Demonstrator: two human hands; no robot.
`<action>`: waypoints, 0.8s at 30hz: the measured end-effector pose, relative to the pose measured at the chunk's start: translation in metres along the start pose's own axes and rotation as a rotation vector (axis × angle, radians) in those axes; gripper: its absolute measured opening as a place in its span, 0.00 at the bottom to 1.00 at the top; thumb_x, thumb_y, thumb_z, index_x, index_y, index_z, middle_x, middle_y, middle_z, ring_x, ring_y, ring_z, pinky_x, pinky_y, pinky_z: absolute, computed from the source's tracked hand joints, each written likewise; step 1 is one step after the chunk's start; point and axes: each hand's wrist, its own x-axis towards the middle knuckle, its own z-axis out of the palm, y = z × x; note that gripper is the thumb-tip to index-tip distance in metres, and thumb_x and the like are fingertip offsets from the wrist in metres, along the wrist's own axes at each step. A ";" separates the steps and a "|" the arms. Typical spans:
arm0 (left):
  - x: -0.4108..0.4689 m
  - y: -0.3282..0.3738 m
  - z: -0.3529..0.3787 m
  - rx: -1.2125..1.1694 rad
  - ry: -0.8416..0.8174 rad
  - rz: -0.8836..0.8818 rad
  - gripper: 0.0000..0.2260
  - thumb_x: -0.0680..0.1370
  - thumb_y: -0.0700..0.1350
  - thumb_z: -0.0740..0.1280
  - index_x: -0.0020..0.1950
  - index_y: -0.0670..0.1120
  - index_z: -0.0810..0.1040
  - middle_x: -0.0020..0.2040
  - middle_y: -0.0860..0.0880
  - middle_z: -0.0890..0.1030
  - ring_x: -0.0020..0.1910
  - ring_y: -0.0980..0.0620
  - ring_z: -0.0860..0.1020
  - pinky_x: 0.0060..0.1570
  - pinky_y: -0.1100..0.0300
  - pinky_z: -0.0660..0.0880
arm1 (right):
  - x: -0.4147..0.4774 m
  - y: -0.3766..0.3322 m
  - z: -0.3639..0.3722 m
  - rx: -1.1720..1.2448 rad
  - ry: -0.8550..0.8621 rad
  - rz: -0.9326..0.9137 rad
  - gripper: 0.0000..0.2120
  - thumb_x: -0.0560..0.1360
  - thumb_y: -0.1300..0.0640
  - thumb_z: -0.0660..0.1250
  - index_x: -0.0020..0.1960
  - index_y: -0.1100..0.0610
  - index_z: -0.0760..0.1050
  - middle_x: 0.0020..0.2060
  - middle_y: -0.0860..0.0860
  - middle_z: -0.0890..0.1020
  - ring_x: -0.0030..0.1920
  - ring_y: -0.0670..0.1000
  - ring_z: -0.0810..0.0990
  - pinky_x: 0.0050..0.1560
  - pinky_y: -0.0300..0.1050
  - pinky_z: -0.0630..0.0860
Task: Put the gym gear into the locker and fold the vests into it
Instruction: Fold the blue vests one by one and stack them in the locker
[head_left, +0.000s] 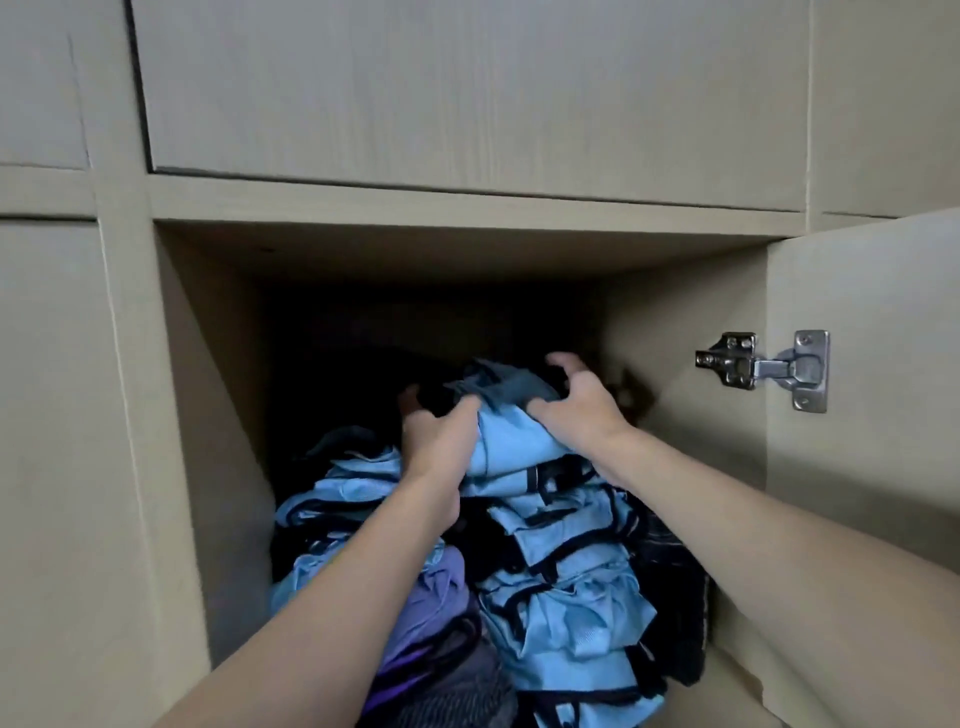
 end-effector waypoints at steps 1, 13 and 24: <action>-0.003 -0.012 -0.002 0.061 0.003 0.076 0.28 0.75 0.49 0.71 0.73 0.54 0.67 0.62 0.52 0.76 0.59 0.50 0.76 0.61 0.54 0.74 | 0.001 0.010 0.005 -0.104 0.037 -0.038 0.27 0.75 0.55 0.68 0.73 0.47 0.65 0.63 0.56 0.74 0.62 0.56 0.75 0.60 0.47 0.73; -0.017 -0.033 -0.015 0.383 -0.048 0.395 0.17 0.81 0.52 0.65 0.69 0.56 0.72 0.65 0.54 0.68 0.64 0.57 0.68 0.62 0.61 0.65 | -0.018 0.044 0.005 -0.548 -0.026 -0.434 0.34 0.73 0.28 0.47 0.68 0.45 0.73 0.70 0.42 0.71 0.70 0.52 0.62 0.73 0.51 0.55; -0.025 -0.048 -0.022 0.500 -0.150 0.393 0.19 0.81 0.55 0.63 0.71 0.54 0.72 0.71 0.54 0.67 0.69 0.56 0.68 0.59 0.64 0.64 | -0.025 0.061 -0.004 -0.647 -0.053 -0.397 0.34 0.76 0.29 0.50 0.75 0.46 0.65 0.74 0.43 0.67 0.78 0.45 0.44 0.76 0.54 0.42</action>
